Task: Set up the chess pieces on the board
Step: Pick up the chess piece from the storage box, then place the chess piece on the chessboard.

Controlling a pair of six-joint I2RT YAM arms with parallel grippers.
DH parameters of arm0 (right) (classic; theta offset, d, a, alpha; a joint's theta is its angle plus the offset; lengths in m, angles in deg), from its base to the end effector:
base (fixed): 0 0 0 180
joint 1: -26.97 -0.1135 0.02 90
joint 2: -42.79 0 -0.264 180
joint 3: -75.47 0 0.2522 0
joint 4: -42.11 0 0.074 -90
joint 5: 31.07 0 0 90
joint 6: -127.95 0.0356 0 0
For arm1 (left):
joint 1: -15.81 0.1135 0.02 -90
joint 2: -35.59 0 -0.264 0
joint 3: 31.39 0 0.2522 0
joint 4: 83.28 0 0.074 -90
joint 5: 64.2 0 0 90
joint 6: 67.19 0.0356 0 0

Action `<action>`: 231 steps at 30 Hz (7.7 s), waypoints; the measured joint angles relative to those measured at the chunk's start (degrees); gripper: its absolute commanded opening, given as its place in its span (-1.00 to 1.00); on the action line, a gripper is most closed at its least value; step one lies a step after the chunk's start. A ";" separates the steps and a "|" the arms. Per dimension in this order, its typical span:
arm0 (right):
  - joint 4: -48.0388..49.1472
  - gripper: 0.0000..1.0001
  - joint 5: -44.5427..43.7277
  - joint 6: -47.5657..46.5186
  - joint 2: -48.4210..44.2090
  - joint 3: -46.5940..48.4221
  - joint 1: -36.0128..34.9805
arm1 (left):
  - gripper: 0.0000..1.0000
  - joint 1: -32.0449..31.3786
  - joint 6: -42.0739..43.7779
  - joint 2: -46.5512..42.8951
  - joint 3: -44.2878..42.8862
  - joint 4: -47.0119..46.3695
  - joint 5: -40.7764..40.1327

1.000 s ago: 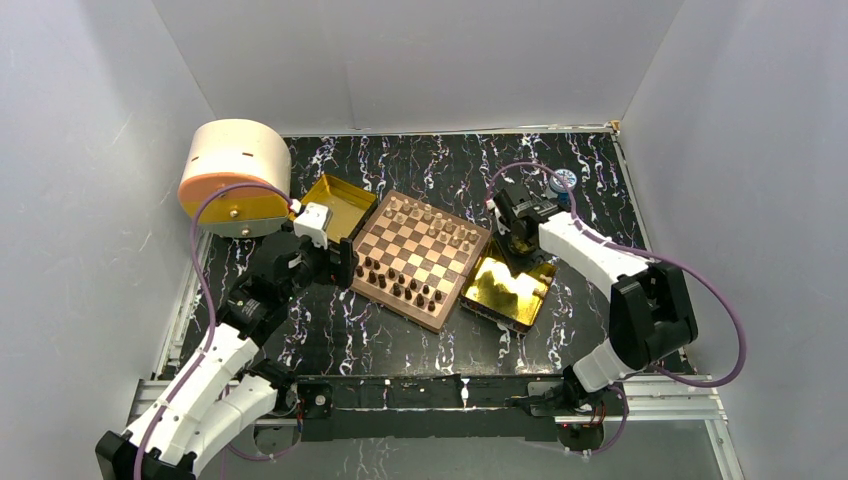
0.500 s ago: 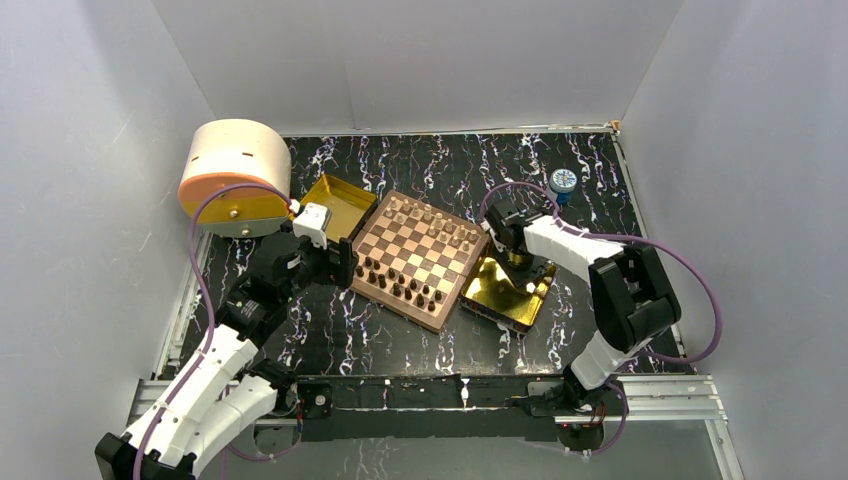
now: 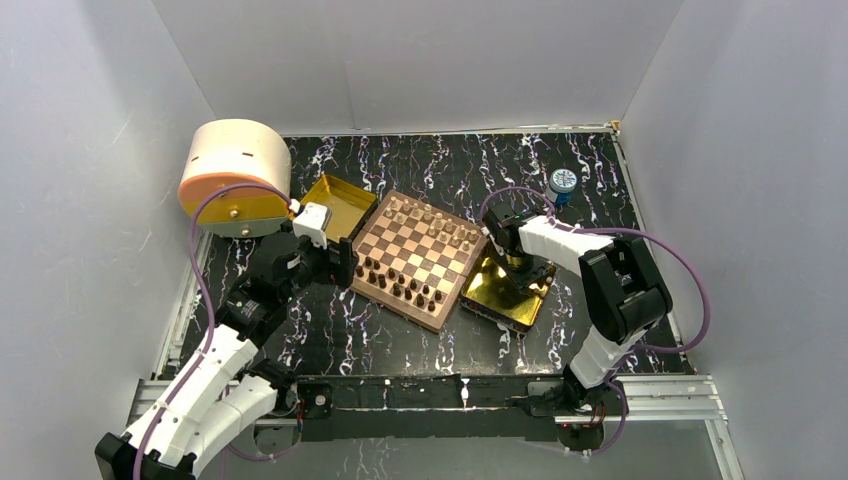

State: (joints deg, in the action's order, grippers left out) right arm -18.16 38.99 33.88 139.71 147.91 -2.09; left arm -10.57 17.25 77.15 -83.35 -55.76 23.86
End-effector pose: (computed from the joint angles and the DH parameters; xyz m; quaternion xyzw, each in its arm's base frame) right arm 0.2604 0.1308 0.1641 -0.2729 0.9453 -0.1591 0.0815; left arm 0.1575 -0.0768 0.3019 0.1355 0.7929 -0.1503 0.5747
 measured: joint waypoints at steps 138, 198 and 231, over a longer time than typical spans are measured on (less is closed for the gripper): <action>44.11 -0.63 48.54 48.78 -21.57 -1.03 -8.79 | 0.18 -1.18 -3.43 23.06 -7.39 -21.62 46.12; 6.01 -0.59 3.30 20.28 31.91 54.29 -16.92 | 0.85 -1.18 3.21 -9.84 0.76 -1.49 -6.67; 9.01 -0.60 3.93 21.24 32.92 54.90 -15.63 | 0.85 -1.18 3.28 -8.98 0.76 -1.27 -6.60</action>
State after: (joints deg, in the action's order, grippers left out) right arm -9.15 42.92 55.12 172.63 202.81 -17.72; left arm -11.75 20.53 68.17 -82.58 -57.03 17.26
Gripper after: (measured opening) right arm 0.207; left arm 0.924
